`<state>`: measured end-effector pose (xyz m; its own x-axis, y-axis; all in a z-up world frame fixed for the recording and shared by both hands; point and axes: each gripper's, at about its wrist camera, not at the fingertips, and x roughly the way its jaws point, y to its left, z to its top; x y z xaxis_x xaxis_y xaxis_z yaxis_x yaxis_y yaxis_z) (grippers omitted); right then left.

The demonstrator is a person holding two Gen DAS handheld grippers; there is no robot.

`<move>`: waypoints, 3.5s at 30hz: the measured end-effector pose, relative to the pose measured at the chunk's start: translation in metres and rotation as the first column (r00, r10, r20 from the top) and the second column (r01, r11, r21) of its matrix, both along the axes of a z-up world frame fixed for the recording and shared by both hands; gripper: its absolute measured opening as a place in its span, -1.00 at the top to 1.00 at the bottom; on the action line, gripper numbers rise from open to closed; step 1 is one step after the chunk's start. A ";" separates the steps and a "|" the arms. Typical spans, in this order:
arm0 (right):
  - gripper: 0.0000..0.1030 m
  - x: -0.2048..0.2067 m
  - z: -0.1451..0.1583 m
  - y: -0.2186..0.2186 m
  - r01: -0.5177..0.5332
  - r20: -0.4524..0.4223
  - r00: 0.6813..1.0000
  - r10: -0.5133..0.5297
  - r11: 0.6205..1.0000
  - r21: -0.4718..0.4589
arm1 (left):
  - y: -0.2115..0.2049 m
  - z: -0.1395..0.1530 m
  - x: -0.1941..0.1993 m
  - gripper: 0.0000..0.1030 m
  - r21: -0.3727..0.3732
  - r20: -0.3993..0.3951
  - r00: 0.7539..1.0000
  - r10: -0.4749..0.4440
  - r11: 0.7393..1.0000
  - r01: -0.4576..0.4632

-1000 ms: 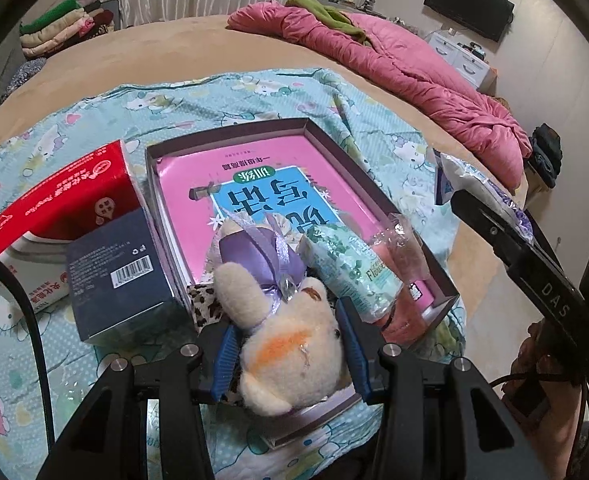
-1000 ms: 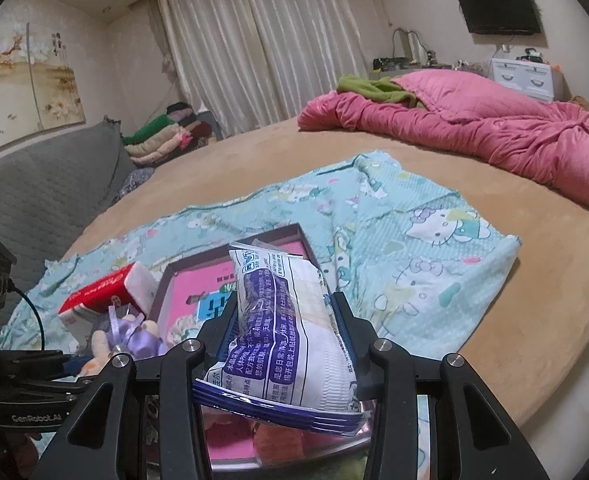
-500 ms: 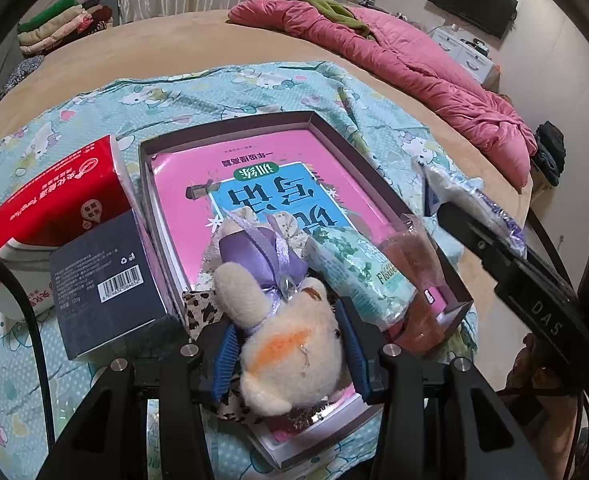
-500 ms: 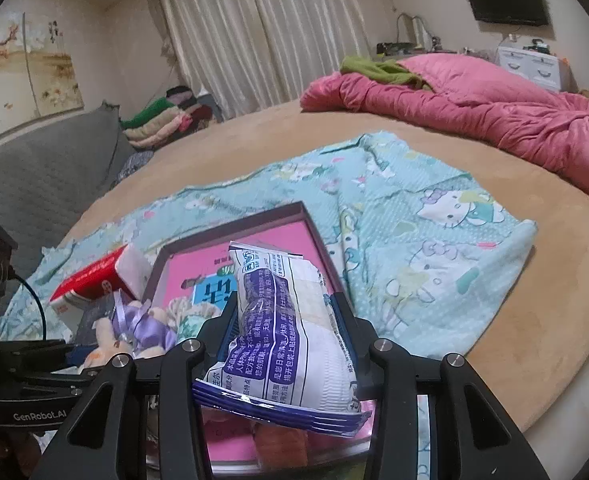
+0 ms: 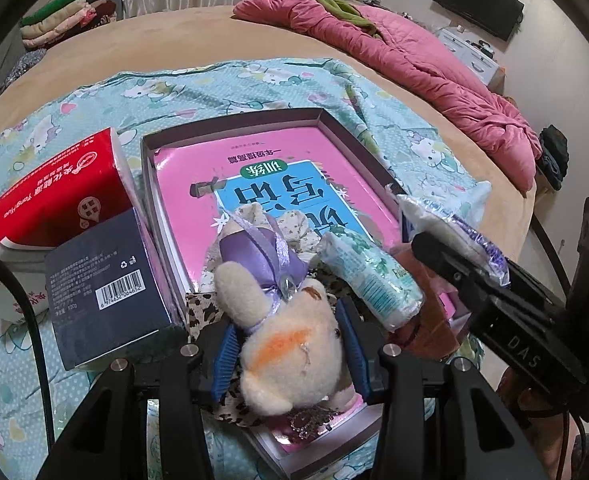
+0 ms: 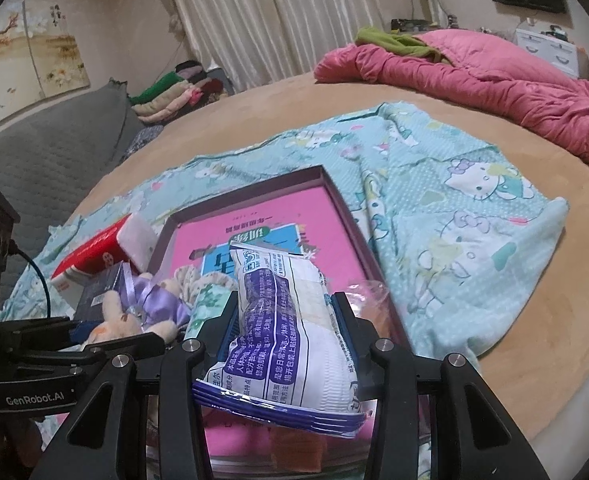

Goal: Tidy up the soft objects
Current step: 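Lower the bunny and packet into the pink book box and open both tools, then withdraw both open tools from the book box toward the remaining items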

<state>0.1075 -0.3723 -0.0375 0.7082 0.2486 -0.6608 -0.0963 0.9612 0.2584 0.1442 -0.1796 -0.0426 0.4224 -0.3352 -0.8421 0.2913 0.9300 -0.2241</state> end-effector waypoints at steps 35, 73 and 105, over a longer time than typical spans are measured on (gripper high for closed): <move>-0.51 -0.013 0.010 -0.007 0.031 0.040 0.999 -0.035 0.994 0.103 | 0.012 0.009 -0.002 -0.06 -0.086 -0.011 1.000 -0.001 0.996 0.000; -0.54 -0.062 0.100 0.061 -0.048 0.256 0.966 0.039 0.998 0.029 | 0.081 0.087 -0.056 -0.47 -0.003 0.178 0.979 0.096 0.995 -0.097; -0.54 -0.080 0.090 0.174 -0.283 0.130 0.948 0.289 0.957 -0.069 | 0.202 0.060 -0.095 -0.48 -0.016 0.108 0.955 0.275 0.961 -0.275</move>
<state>0.0277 -0.1982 0.0526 0.6967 0.4239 -0.5787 -0.4002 0.8992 0.1769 0.0490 0.0225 0.0172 0.5866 -0.1942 -0.7862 0.0469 0.9773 -0.2064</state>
